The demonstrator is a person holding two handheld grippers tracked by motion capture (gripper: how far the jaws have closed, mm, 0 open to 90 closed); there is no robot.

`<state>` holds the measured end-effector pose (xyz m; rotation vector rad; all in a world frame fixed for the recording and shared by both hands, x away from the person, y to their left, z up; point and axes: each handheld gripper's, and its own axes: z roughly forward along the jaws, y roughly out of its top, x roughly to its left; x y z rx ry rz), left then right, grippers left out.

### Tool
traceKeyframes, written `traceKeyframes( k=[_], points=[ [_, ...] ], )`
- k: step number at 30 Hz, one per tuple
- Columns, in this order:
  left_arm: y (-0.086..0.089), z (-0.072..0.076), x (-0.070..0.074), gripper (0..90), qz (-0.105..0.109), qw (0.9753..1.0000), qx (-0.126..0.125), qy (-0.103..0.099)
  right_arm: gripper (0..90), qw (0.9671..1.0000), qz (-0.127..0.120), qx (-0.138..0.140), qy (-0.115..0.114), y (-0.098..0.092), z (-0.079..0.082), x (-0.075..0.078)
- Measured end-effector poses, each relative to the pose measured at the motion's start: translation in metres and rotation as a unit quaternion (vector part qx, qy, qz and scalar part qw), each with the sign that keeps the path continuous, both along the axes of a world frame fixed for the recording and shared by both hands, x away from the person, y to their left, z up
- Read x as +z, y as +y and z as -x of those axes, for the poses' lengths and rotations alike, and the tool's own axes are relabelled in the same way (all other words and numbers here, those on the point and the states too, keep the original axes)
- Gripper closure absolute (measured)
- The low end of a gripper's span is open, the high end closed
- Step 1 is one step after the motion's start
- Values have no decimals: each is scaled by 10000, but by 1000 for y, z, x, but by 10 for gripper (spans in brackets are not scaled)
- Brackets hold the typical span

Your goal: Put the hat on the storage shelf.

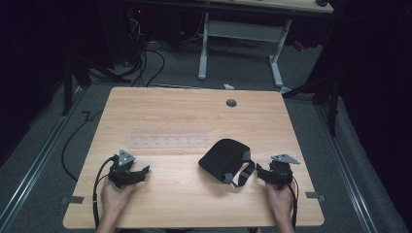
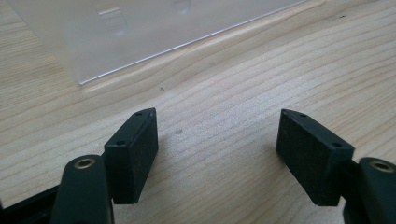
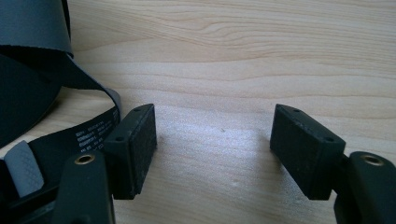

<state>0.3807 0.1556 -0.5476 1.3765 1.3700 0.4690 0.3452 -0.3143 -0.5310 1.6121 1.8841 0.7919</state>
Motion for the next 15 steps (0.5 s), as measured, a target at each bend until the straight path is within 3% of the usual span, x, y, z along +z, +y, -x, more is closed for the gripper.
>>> traceKeyframes(
  k=[15],
  points=[
    [0, 0, 0, 297, 2, 10000, 11, 8, 332, 10000, -34, 48, 6, 0, 1, 0]
  ],
)
